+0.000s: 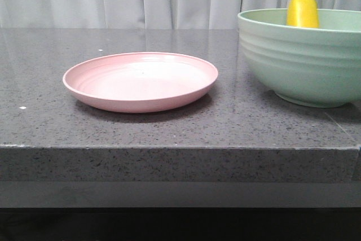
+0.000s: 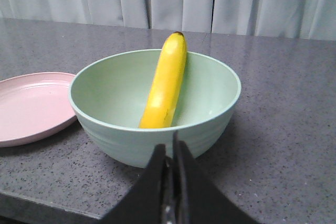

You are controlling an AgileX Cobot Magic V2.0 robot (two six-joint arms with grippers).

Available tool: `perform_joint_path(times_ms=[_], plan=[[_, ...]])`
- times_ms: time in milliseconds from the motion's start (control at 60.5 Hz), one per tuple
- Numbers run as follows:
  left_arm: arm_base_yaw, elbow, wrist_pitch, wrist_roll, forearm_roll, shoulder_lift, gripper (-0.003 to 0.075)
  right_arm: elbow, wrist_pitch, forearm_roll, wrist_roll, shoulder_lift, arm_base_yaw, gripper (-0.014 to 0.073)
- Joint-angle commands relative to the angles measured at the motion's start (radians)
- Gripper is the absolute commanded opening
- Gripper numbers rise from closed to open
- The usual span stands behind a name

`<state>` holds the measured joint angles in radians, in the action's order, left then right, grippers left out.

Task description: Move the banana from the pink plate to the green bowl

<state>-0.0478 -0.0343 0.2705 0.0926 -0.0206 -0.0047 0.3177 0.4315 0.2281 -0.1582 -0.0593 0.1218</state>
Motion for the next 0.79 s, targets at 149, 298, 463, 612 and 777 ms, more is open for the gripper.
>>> perform_joint_path(times_ms=[149, 298, 463, 612, 777], plan=[[0.008, 0.044, -0.146, -0.008, -0.015, -0.021, -0.002, 0.024, -0.079, 0.01, -0.007, -0.01, 0.001, -0.0058], [0.008, 0.044, -0.164, -0.008, -0.015, -0.019, -0.002, 0.024, -0.079, 0.01, -0.007, -0.01, 0.001, -0.0058], [0.008, 0.044, -0.164, -0.008, -0.015, -0.019, -0.002, 0.024, -0.079, 0.01, -0.007, -0.01, 0.001, -0.0058], [0.008, 0.044, -0.164, -0.008, -0.015, -0.019, -0.002, 0.024, -0.079, 0.01, -0.007, -0.01, 0.001, -0.0058], [0.008, 0.044, -0.164, -0.008, -0.015, -0.019, -0.002, 0.024, -0.079, 0.01, -0.007, -0.01, 0.001, -0.0058]])
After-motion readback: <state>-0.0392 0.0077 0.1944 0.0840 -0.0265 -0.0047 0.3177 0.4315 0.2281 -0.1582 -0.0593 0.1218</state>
